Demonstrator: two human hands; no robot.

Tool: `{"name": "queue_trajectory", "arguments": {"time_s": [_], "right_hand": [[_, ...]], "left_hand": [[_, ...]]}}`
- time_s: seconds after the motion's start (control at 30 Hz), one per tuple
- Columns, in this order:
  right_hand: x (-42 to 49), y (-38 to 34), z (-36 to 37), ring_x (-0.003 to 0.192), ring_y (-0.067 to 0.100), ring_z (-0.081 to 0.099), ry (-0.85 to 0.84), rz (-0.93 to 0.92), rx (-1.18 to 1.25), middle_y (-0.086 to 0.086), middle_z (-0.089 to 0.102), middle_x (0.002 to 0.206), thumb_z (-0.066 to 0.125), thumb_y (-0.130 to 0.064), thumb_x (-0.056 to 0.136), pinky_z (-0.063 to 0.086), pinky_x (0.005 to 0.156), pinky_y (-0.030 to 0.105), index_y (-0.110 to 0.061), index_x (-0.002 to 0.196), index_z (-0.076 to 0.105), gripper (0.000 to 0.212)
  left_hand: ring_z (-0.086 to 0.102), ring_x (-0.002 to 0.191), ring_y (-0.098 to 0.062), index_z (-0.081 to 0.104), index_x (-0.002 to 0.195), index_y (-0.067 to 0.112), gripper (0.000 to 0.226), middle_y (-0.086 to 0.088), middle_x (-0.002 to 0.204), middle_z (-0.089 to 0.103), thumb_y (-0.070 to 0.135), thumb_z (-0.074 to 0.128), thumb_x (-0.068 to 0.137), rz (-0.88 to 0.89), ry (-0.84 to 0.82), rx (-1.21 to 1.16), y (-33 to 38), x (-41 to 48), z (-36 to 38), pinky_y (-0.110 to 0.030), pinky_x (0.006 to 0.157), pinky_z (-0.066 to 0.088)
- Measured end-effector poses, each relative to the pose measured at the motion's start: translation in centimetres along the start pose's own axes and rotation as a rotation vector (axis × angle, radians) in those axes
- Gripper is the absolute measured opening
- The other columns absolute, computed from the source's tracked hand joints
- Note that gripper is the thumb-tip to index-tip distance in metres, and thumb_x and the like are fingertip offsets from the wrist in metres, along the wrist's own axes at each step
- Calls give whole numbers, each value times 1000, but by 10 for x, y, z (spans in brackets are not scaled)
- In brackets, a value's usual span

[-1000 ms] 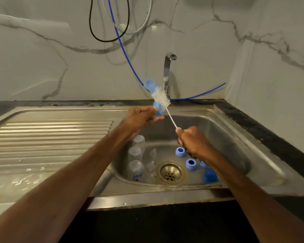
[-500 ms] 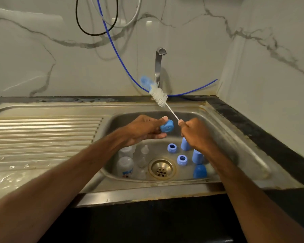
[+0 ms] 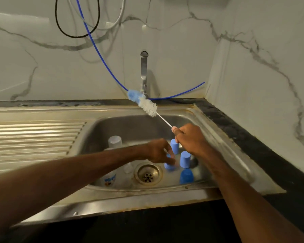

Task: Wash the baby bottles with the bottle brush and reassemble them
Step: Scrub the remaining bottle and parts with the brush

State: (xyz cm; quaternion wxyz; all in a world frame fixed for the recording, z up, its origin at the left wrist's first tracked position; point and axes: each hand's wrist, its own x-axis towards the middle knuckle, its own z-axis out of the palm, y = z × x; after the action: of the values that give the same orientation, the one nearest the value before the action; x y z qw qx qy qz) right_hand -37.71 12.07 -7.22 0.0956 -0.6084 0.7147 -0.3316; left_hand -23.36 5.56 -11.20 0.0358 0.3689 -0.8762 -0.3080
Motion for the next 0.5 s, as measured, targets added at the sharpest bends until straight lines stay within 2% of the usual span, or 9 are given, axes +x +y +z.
{"name": "queue_trajectory", "arguments": {"time_s": [0.03,0.1,0.2,0.33,0.5], "right_hand": [[2,1,1,74,34,67,2,-7,7,21,70,75,50,-36,104,52,75,41,5,76,70,54],[4,2,2,73,35,67,2,-15,12,21,70,73,50,-37,104,55,75,43,5,75,70,55],[7,7,2,72,36,67,13,-14,15,22,70,73,50,-37,104,55,74,43,7,76,69,55],[9,6,3,70,35,67,23,-19,11,21,70,72,51,-37,103,56,75,45,5,74,69,54],[6,3,2,73,39,66,9,-34,-4,25,69,75,50,-36,104,54,74,45,9,78,68,55]], "left_hand": [[65,103,-18,75,104,20,31,1,110,72,40,84,82,19,-39,107,1,4,8,-38,99,52],[54,120,-23,66,121,19,48,-5,128,62,33,86,80,71,-127,330,3,11,25,-39,104,45],[46,127,-26,52,137,13,67,-8,137,51,30,86,81,100,-222,508,4,18,42,-35,103,43],[51,122,-28,49,135,11,72,-11,133,52,34,87,78,75,-208,513,-6,28,52,-44,99,49],[53,117,-26,52,129,12,68,-9,128,55,37,88,77,81,-190,425,-21,33,57,-44,98,50]]}}
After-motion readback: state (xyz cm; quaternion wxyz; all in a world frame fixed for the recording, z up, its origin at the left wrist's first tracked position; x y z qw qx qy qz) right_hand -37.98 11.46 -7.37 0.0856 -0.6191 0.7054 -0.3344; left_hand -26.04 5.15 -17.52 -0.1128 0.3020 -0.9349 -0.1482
